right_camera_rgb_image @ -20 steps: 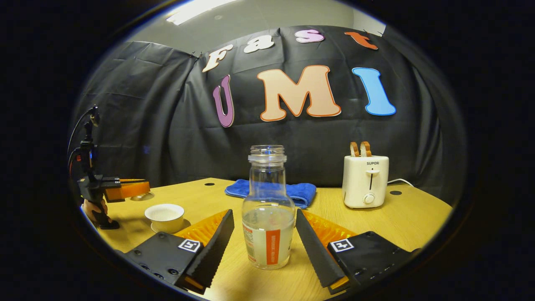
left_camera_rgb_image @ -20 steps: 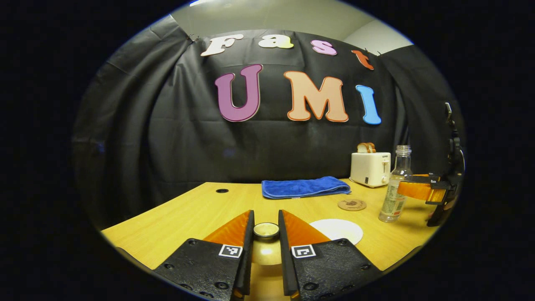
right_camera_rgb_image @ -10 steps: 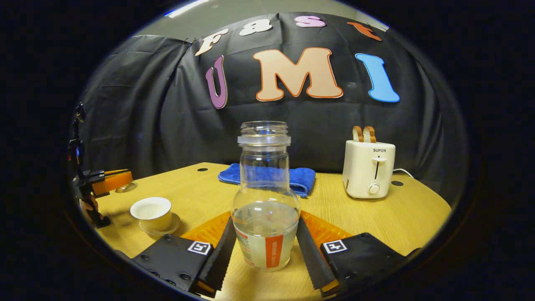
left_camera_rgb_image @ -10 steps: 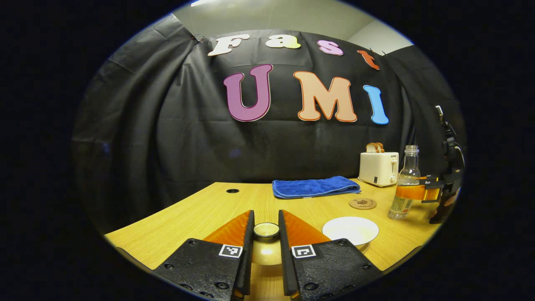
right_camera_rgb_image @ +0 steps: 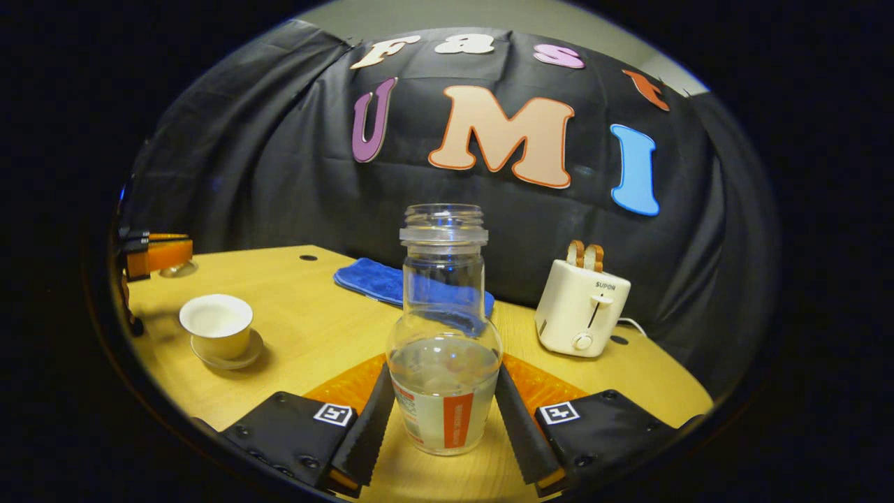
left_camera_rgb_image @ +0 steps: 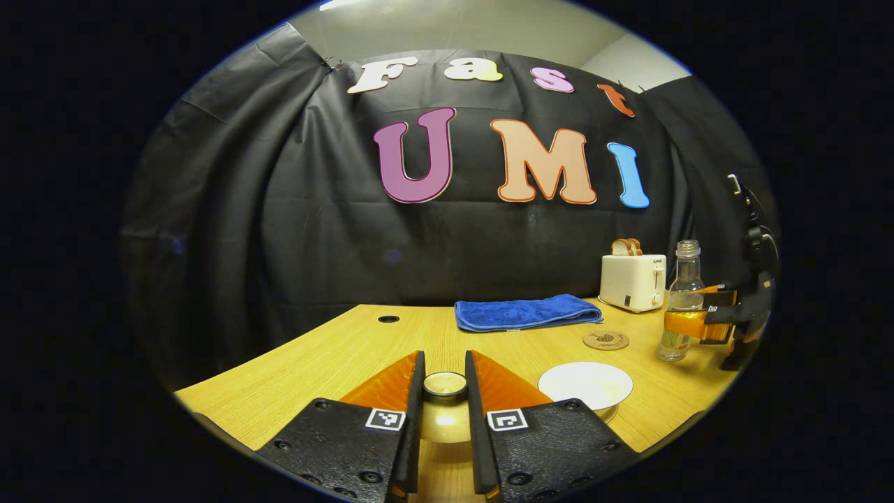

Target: Open the teacup lid with one hand, grasp the water bottle and pour water into the teacup with the other hand; after pouring, place the water bottle on the coaster and then close the teacup lid.

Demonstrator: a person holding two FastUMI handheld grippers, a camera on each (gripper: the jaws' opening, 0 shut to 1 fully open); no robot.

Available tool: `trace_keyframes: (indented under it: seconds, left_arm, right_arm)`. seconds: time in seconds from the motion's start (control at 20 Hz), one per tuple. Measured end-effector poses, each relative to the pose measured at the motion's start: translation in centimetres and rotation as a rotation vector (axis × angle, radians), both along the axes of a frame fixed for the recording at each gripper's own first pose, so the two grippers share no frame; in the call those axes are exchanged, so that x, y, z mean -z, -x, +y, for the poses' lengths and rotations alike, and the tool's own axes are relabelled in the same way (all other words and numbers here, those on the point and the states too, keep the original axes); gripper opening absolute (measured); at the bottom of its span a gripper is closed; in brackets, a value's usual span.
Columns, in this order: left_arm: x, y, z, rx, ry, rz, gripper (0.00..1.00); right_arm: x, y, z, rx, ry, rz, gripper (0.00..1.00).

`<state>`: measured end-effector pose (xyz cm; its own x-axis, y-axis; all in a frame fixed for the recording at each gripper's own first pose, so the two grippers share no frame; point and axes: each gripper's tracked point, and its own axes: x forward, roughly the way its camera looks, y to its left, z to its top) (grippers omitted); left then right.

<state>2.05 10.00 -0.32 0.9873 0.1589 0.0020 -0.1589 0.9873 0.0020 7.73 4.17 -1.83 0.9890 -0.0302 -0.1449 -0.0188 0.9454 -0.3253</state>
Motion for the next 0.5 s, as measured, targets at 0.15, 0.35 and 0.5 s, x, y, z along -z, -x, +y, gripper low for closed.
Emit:
trace_keyframes:
  seconds: [0.15, 0.35, 0.5]
  left_arm:
    - [0.0, 0.0, 0.0, 0.000, 0.000, 0.000, 0.29]
    - [0.1, 0.1, 0.0, 0.001, 0.001, 0.000, 0.29]
    - [0.0, 0.0, 0.0, 0.001, 0.001, 0.000, 0.28]
  right_arm:
    - [-1.0, 0.5, 0.8, -0.005, 0.145, -0.009, 0.81]
    - [-1.8, 0.8, 2.3, -0.036, 0.342, -0.004, 0.80]
    - [-2.2, 0.5, 3.3, -0.056, 0.492, -0.008, 0.80]
